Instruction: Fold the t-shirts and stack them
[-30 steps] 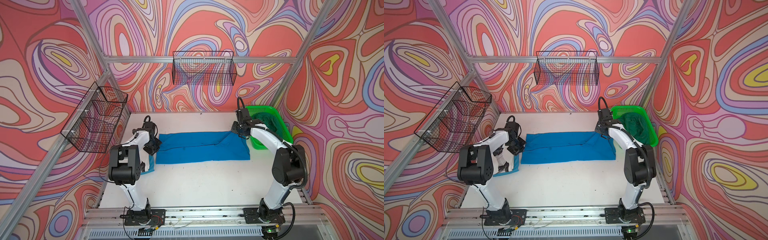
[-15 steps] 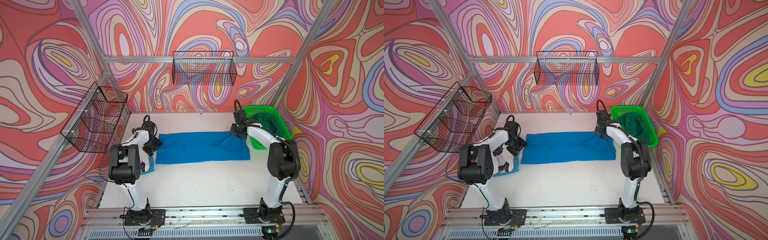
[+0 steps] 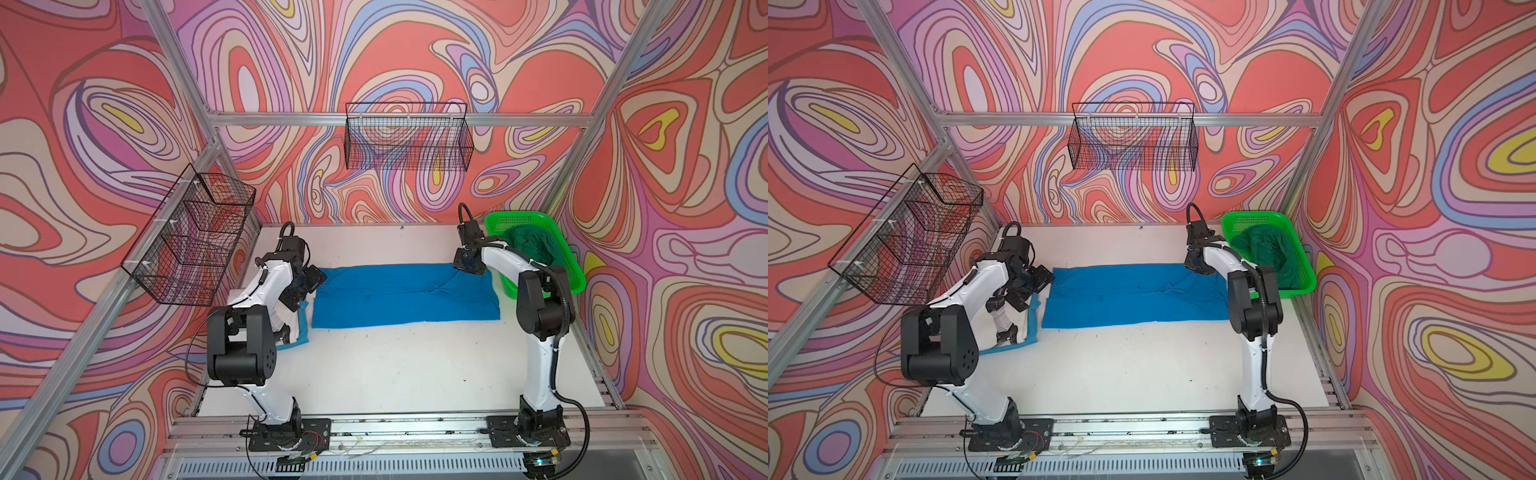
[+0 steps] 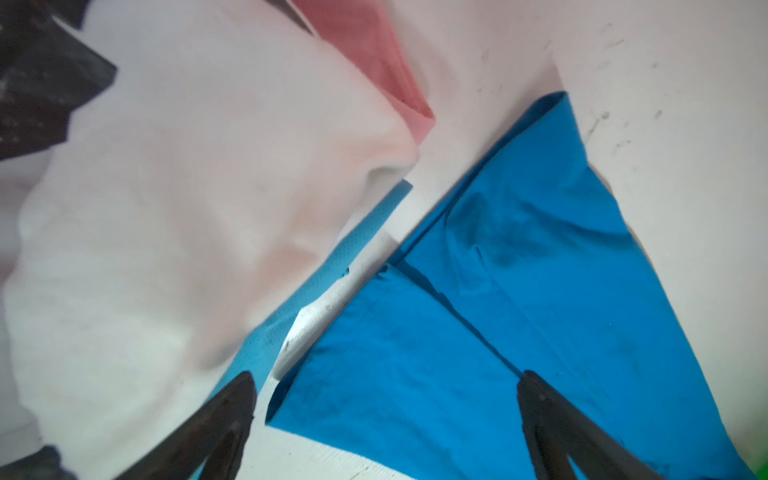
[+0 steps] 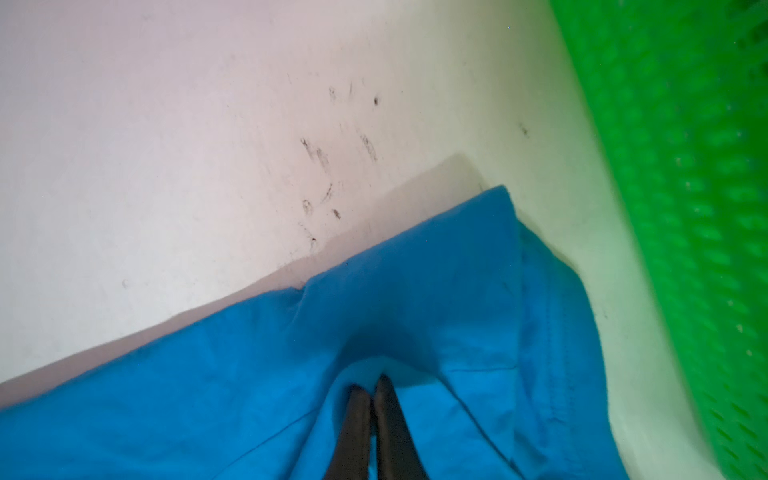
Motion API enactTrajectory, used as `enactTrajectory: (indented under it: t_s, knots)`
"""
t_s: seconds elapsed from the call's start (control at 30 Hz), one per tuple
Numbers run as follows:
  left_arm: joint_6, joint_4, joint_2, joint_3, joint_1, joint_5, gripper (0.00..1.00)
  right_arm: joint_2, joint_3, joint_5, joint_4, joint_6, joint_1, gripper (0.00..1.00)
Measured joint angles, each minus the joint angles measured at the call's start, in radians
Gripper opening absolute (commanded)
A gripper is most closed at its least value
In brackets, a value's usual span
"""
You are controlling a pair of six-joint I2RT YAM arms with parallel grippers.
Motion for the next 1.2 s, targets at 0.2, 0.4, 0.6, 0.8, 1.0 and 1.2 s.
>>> enactTrajectory:
  t_s: [0.2, 0.4, 0.6, 0.8, 1.0, 1.2]
  knots:
    - [0.080, -0.027, -0.149, -0.126, 0.005, 0.023, 1.00, 0.052, 0.050, 0.000, -0.022, -0.005, -0.001, 0.20]
    - [0.203, -0.045, -0.293, -0.225, 0.012, 0.038, 1.00, 0.052, 0.106, 0.008, -0.058, -0.011, -0.006, 0.49]
    - [0.255, -0.058, -0.417, -0.323, 0.044, 0.052, 1.00, -0.157, -0.074, -0.057, -0.009, 0.027, -0.006, 0.50]
    - [0.273, -0.058, -0.424, -0.326, 0.044, 0.082, 1.00, -0.389, -0.373, -0.190, 0.119, 0.098, 0.003, 0.47]
    - [0.275, -0.055, -0.420, -0.326, 0.044, 0.114, 1.00, -0.439, -0.576, -0.280, 0.212, 0.170, 0.032, 0.45]
    - [0.276, -0.053, -0.420, -0.327, 0.044, 0.128, 1.00, -0.348, -0.549, -0.346, 0.319, 0.216, 0.062, 0.42]
